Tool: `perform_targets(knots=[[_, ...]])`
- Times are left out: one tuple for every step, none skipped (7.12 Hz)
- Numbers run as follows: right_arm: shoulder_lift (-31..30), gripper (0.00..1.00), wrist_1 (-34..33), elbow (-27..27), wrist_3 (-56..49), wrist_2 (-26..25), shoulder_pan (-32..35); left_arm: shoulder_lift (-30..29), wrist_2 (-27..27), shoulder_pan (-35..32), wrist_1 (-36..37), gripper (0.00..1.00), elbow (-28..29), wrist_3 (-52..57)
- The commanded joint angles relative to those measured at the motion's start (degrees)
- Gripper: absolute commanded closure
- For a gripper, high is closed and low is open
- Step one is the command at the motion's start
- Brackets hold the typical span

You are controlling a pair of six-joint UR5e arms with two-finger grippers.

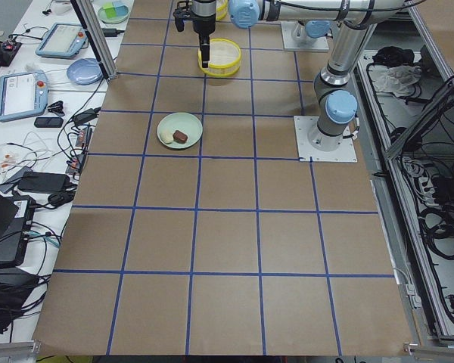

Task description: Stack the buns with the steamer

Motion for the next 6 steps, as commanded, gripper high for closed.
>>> perform_targets(knots=[[-0.27, 0.0, 4.25, -0.01, 0.13, 0.6, 0.0, -0.15, 0.23, 0.59, 5.73, 0.0, -2.83, 1.51], [-0.44, 0.0, 5.85, -0.01, 0.13, 1.03, 0.0, -0.33, 0.23, 1.03, 6.31, 0.0, -2.68, 3.52], [-0.45, 0.0, 5.96, -0.01, 0.13, 1.04, 0.0, -2.24, 0.4, 1.3, 10.49, 0.0, -2.67, 3.98], [-0.36, 0.0, 6.05, 0.08, 0.04, 1.04, 0.0, -5.74, 1.36, 2.34, 15.32, 0.0, -2.67, 3.46], [-0.18, 0.0, 6.13, 0.43, -0.14, 1.12, 0.0, -9.78, 1.46, 5.05, 19.37, 0.0, -2.67, 3.72], [-0.1, 0.0, 6.48, 0.61, -0.05, 0.51, -0.09, -14.09, 1.37, 9.08, 22.98, 0.0, -2.67, 4.68]])
